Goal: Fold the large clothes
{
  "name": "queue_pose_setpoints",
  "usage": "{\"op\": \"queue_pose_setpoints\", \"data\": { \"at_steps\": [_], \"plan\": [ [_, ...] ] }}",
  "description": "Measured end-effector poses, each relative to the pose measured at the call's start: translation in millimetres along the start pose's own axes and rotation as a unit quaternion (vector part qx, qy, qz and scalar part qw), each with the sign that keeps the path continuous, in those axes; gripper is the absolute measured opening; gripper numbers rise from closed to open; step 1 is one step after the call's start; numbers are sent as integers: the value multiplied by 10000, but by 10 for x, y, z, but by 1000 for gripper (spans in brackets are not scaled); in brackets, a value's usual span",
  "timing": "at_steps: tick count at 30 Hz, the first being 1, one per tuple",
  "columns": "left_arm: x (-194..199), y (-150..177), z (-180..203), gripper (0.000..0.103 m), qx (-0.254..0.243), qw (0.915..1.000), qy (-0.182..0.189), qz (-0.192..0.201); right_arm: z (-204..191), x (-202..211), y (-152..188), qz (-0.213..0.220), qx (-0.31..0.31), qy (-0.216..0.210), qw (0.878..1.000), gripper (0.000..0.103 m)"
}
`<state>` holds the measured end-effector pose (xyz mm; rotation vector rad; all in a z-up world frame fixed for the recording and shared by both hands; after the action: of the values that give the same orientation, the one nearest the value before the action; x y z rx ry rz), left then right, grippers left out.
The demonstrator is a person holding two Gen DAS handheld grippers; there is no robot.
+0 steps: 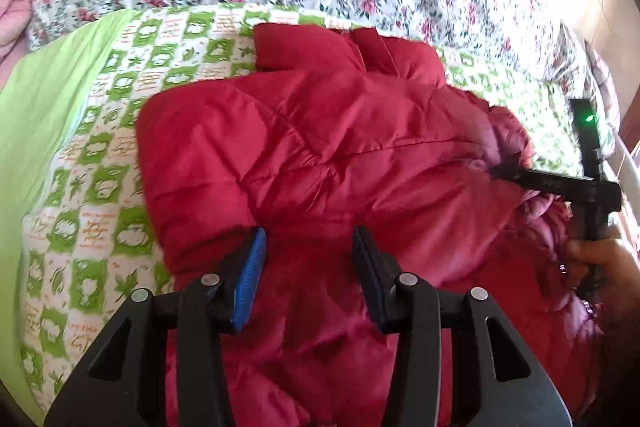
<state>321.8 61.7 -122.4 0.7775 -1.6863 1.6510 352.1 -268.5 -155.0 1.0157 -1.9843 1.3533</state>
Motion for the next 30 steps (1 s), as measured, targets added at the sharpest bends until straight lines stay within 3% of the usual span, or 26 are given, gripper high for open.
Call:
{"op": "queue_pose_setpoints", "data": {
  "at_steps": [2, 7, 10, 15, 19, 25, 30],
  "plan": [
    [39, -5, -61, 44, 101, 9999, 1, 9, 2, 2, -1, -4, -37, 0, 10000, 22],
    [-265, 94, -100, 44, 94, 9987, -181, -457, -54, 13, -27, 29, -98, 100, 9999, 22],
    [-296, 89, -93, 44, 127, 9983, -289, -480, -94, 107, -14, 45, -139, 204, 9997, 24],
    [-298, 108, -86, 44, 110, 9985, -334, -427, -429, 362, -22, 406, 391, 213, 9982, 32],
    [-282, 109, -77, 44, 11, 9984, -356, -443, -300, 87, 63, -40, 493, 539, 9973, 32],
    [-266, 104, -78, 45, 10, 9975, -520, -476, -182, 6, 59, -91, 346, 440, 9984, 31],
    [-55, 125, -100, 45, 18, 9970, -661, -392, -233, 287, 99, 168, 117, 197, 9996, 34]
  ]
}}
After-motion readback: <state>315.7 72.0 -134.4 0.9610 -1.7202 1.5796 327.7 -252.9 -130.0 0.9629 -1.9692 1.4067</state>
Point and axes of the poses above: each gripper's, at about its wrist camera, not at the fingertips, and x roughly against the way its jaws point, z to its right, y to its underside, the point moved 8 cm from there along -x, roughly the way its jaws point, and after that the axes turned 10 degrees about -y, right-handed, at the moved point
